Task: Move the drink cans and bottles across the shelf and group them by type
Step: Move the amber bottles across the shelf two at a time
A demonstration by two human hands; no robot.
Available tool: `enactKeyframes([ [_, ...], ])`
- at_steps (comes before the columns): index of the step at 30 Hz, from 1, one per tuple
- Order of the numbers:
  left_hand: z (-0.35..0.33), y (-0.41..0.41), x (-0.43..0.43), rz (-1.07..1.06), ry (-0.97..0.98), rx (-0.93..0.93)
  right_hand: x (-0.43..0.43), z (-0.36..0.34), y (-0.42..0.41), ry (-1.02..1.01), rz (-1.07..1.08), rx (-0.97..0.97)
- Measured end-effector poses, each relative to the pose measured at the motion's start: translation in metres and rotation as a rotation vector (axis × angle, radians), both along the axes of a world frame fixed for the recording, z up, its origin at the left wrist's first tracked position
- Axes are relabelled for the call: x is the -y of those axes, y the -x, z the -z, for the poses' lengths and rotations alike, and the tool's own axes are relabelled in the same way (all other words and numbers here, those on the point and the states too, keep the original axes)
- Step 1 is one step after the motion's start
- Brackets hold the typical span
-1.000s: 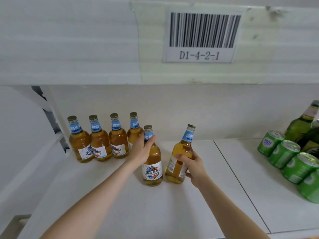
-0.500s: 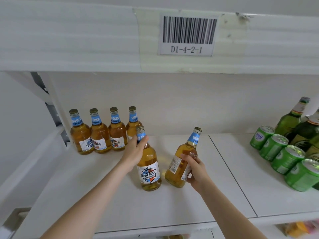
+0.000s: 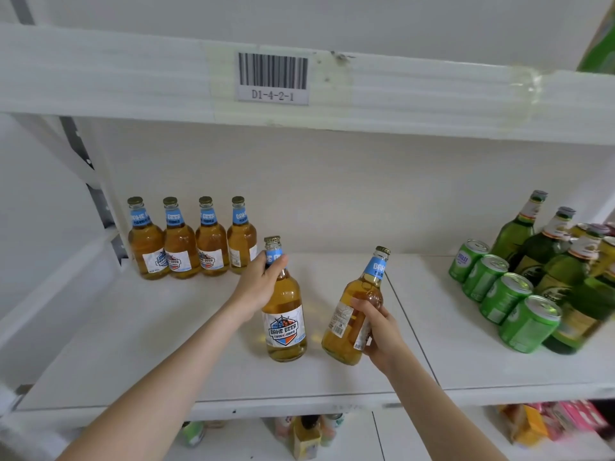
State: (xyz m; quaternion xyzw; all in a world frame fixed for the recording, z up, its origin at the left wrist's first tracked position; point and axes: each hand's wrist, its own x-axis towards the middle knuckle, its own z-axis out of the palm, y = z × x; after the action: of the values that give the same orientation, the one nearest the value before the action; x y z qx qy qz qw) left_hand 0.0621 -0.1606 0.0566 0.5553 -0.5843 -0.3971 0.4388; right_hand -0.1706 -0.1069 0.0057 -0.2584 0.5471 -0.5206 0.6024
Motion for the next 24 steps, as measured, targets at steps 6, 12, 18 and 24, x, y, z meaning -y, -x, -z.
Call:
enactKeyframes([
  [6,-0.004,0.046,-0.044,0.004,0.019,0.014,-0.045,-0.009,0.043,0.001,0.0,-0.057],
  [12,0.001,0.105,-0.083,0.039,0.017,0.024,-0.091,-0.014,0.099,0.003,0.027,-0.086],
  [18,0.0,0.167,-0.097,0.106,0.012,0.029,-0.112,-0.012,0.153,-0.001,0.071,-0.092],
  [24,-0.007,0.22,-0.075,0.141,0.037,0.054,-0.095,-0.007,0.194,-0.013,0.095,-0.081],
])
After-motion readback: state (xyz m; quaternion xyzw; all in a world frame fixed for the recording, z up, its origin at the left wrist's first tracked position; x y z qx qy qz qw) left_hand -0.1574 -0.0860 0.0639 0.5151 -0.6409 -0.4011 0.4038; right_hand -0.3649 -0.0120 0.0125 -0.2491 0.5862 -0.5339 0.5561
